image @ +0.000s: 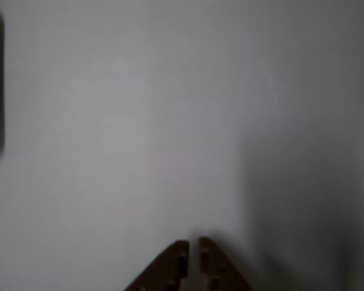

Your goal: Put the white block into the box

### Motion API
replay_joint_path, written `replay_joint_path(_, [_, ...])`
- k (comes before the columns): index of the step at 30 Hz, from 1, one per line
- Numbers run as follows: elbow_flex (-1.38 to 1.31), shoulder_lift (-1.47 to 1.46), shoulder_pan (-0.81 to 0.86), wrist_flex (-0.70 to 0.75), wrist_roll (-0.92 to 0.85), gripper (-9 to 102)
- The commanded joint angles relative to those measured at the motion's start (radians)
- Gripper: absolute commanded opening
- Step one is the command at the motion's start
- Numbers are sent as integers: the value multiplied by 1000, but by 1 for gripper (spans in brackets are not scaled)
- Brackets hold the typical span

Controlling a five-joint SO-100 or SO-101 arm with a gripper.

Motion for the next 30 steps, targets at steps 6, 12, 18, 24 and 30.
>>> replay_joint_path(6, [20,35,12,3,-8,-1])
replay_joint_path(12, [20,35,12,3,-8,-1])
replay_joint_path(18, [20,35,12,3,-8,-1])
replay_joint_path(24, [20,32,-9,3,-3,-2])
replay_joint_path(30, [0,12,-31,-2,-25,-2])
